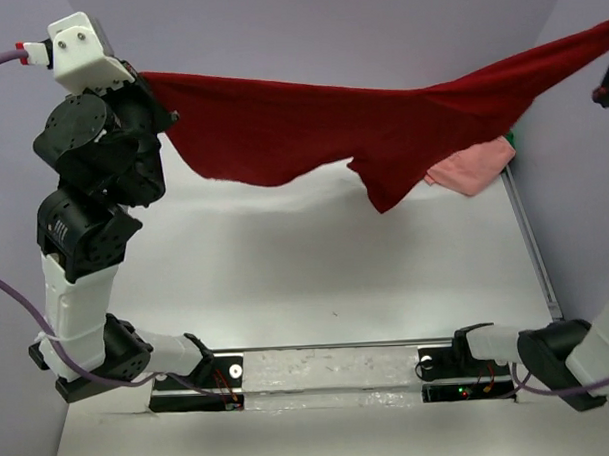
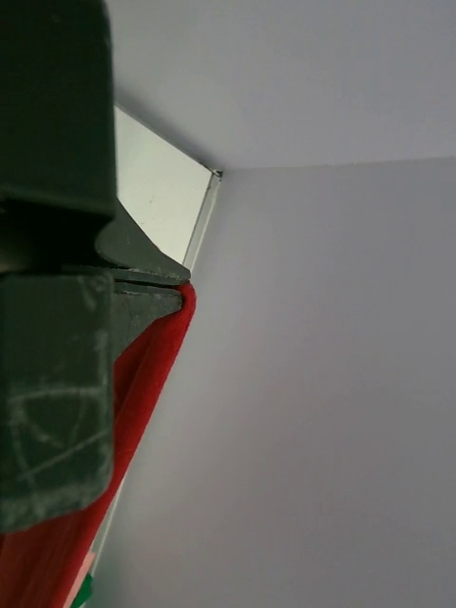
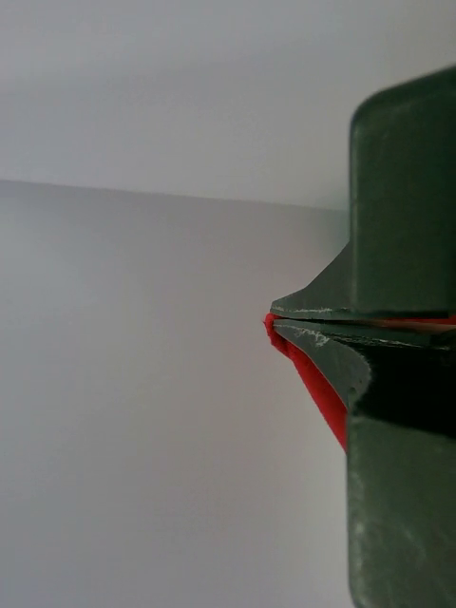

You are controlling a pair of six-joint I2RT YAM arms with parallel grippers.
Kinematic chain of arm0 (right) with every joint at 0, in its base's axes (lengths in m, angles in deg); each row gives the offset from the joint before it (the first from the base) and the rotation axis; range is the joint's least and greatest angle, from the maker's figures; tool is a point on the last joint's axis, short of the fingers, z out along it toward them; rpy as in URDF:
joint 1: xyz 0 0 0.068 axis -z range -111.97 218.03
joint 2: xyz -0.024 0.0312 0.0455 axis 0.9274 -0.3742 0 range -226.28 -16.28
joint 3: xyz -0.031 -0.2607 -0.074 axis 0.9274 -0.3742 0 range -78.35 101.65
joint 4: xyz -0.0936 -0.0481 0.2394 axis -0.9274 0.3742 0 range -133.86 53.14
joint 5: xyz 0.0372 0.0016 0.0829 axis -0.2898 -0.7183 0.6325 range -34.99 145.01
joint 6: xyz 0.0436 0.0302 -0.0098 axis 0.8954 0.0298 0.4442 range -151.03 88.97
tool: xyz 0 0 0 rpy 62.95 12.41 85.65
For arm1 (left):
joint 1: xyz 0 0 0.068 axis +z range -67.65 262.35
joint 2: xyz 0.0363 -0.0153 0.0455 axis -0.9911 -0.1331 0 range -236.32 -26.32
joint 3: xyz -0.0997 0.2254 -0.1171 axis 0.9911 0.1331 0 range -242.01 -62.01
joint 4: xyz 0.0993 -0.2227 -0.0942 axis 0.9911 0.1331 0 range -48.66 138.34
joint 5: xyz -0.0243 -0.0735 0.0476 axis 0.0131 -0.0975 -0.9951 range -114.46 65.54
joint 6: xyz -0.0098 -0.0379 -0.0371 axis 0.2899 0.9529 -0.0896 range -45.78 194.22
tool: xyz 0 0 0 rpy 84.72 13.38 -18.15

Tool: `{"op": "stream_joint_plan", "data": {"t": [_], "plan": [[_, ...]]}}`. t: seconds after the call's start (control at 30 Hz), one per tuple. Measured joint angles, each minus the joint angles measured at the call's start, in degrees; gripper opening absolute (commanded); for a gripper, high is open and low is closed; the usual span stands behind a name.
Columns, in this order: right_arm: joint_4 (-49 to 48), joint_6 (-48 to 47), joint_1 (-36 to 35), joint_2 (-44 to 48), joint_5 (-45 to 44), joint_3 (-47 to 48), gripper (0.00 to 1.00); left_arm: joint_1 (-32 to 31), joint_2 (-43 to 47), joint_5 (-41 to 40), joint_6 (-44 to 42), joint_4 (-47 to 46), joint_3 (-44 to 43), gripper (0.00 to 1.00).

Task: Fold and stack the t-shirts
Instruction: Flatten the tshirt out

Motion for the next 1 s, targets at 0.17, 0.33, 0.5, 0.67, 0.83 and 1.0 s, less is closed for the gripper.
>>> {"op": "stream_joint_plan", "data": {"t": [0.17,0.33,0.5,0.67,0.83,1.0], "plan": [[-2.29,-1.51,-3.06,7.85,-2.73,-0.24,0.00,-8.28,2.47,-8.81,-1.38,1.20,0.02,0.00],[-3.39,-2.05,-3.65,9.44,-3.82,-0.50,0.00,-17.53,4.39,-18.95,-7.43,-4.00,3.56,0.00],[-3.34,-2.80,-4.17,6.54,-4.42,-1.51,0.00,-20.92,6.27,-23.63,-16.98,-16.04,10.08,0.00],[-3.37,-4.17,-4.87,-3.45,-4.90,2.08,0.00,-17.27,0.28,-20.02,-18.49,-18.58,3.72,0.00],[-4.09,-6.10,-4.87,-16.20,-4.85,8.00,0.00,2.23,-11.50,-5.11,-9.14,-10.62,-9.16,0.00],[-6.05,-9.38,-4.87,-24.70,-4.55,8.13,0.00,16.15,-23.23,10.99,-2.67,-6.36,-13.16,0.00]]}}
